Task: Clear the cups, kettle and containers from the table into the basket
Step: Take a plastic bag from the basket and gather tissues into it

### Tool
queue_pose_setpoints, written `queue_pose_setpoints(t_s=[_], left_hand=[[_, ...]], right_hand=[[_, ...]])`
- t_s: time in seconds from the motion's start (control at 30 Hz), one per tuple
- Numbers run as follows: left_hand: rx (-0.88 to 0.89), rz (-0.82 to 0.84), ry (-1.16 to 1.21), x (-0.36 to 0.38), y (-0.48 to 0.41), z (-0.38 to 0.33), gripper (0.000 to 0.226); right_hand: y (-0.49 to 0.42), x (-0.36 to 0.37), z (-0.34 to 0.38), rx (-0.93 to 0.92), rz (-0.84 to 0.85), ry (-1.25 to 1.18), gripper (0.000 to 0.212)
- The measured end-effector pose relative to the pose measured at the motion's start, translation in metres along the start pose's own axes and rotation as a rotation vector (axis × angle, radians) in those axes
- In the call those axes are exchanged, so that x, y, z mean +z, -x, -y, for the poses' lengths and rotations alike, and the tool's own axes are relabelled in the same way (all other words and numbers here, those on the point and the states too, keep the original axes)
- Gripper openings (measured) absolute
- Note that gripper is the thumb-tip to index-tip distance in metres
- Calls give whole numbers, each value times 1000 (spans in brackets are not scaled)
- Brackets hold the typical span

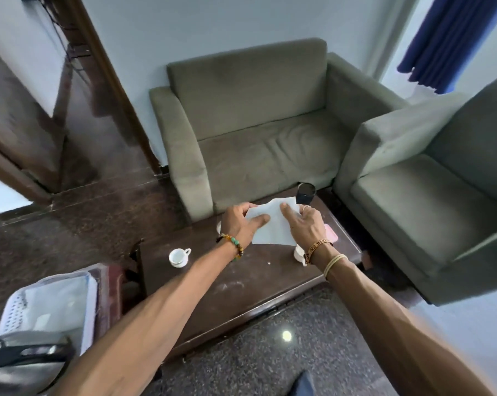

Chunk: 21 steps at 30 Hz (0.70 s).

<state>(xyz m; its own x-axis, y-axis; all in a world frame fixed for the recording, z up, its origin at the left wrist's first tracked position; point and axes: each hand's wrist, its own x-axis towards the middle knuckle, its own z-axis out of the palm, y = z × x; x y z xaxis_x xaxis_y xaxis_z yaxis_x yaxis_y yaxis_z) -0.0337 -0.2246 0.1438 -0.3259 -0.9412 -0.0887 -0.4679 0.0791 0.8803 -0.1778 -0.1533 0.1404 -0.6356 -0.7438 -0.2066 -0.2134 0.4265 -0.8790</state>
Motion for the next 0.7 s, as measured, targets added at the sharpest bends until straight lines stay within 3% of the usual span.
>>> queue_pose_setpoints(t_s=[0.17, 0.33, 0.53, 0.7], left_hand=[[-43, 75, 118, 74, -12, -18, 22], [-107, 207, 264, 118, -20, -32, 15], [8, 10, -46, 162, -41, -43, 34], [-8, 21, -131, 192, -66, -50, 14]], right_hand=[[-37, -64, -33, 72, -28, -22, 58], [-58, -103, -56, 77, 62, 69, 40], [-73, -127, -74, 8, 65, 31, 8], [-93, -115, -71, -21, -97, 154, 25]])
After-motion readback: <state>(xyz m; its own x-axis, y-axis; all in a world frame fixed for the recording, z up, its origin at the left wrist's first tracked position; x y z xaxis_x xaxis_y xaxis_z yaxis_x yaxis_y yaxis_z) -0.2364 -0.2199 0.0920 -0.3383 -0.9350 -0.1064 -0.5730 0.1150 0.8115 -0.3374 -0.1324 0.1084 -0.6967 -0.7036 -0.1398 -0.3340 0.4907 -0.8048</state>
